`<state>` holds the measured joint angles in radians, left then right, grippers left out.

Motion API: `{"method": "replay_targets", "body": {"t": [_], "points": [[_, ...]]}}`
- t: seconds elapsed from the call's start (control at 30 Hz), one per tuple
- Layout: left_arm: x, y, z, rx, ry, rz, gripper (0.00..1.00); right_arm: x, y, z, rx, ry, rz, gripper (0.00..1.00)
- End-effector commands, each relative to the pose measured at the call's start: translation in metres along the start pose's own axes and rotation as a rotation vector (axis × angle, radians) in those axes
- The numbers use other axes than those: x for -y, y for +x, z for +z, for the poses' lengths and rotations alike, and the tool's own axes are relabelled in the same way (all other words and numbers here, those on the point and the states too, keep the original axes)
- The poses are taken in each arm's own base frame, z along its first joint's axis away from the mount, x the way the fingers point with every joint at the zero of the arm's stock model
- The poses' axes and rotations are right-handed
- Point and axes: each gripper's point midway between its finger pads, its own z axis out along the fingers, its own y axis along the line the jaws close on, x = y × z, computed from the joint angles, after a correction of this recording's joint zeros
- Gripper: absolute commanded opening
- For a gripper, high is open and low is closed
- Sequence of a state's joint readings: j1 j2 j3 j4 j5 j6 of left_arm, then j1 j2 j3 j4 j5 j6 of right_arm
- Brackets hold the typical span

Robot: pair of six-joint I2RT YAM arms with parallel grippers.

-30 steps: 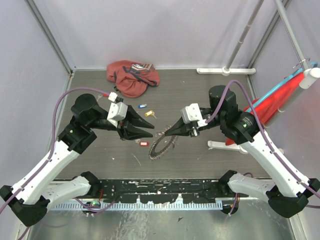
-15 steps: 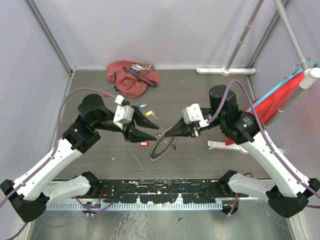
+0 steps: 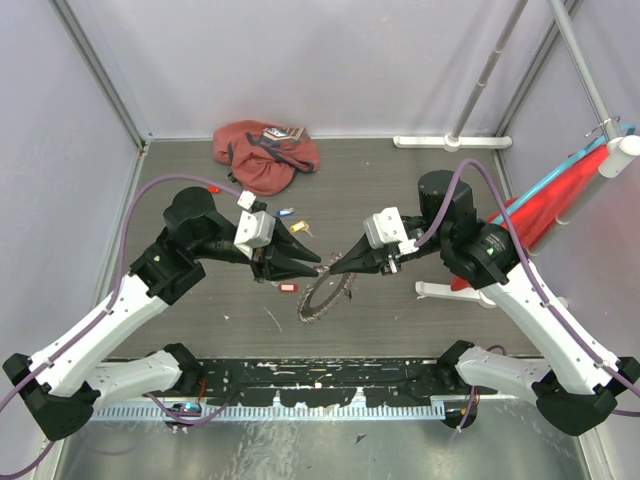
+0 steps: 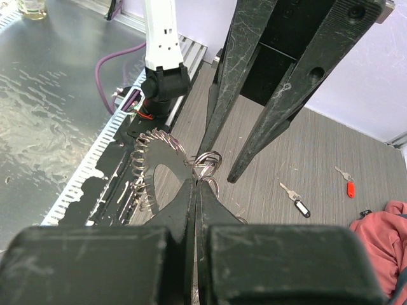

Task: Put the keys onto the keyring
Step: Pick up the keyring from the center of the board.

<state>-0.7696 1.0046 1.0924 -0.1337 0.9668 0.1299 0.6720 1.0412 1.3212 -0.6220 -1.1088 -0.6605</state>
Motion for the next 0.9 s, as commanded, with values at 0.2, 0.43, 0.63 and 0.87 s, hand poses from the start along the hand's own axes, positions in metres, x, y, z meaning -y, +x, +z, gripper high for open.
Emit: {"method": "replay_targets", "body": {"t": [0.2,0.43,0.63,0.87], "points": [[0.003,-0.016,-0.003,0.016,-0.007,0.042,0.41,0.007,-0.028,-0.008,0.032,0.049,-0.115,0.01],[0.023,-0.023,-0.009,0.036,0.054,0.035,0.41,0.013,-0.029,-0.011,0.021,0.094,-0.12,0.01],[0.036,-0.02,-0.011,0.022,0.119,-0.003,0.32,0.017,-0.027,-0.013,0.011,0.125,-0.122,0.01],[0.034,-0.028,-0.015,0.022,0.082,0.036,0.26,0.017,-0.024,-0.013,0.001,0.133,-0.114,0.01]]}}
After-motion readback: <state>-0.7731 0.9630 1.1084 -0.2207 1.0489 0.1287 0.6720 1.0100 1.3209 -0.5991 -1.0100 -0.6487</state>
